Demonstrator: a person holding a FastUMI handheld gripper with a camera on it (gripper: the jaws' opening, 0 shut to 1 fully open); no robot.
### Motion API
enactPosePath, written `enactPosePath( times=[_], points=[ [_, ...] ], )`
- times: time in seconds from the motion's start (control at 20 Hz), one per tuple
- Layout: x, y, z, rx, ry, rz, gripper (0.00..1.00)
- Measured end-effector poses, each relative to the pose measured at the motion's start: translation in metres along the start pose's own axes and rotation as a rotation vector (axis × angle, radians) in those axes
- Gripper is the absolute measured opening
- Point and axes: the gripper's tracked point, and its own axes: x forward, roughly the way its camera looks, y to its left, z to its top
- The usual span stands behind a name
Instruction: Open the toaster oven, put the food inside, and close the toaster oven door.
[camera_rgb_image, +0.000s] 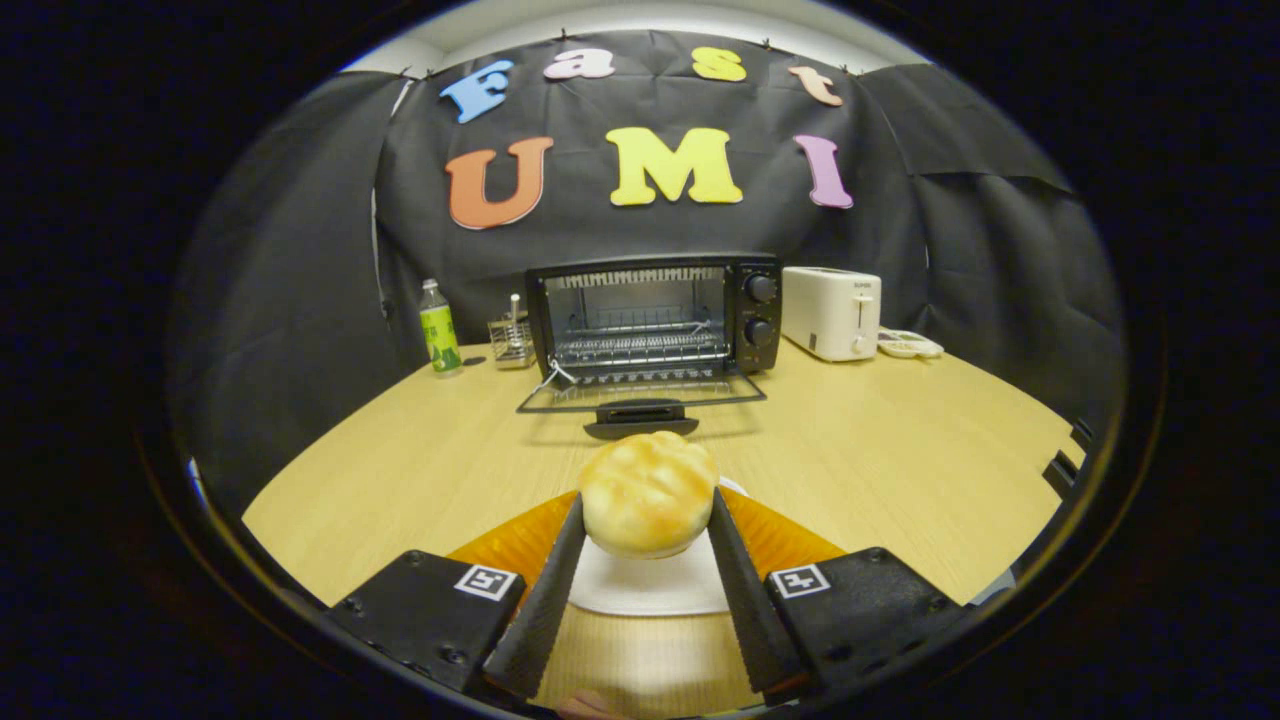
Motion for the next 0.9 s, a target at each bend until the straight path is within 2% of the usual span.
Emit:
enactPosePath(
  times=[0.25, 0.5, 0.7, 0.9],
  points=[
    [0.029, 0.008, 0.061, 0.207, -0.09, 0.061, 0.78],
    [0.083, 0.012, 0.113, 0.423, -0.126, 0.129, 0.77],
    [0.137, 0.01, 0.129, 0.582, -0.086, 0.177, 0.77],
    [0.194, 0.017, 0.129, 0.606, -0.044, 0.19, 0.77]
  ],
)
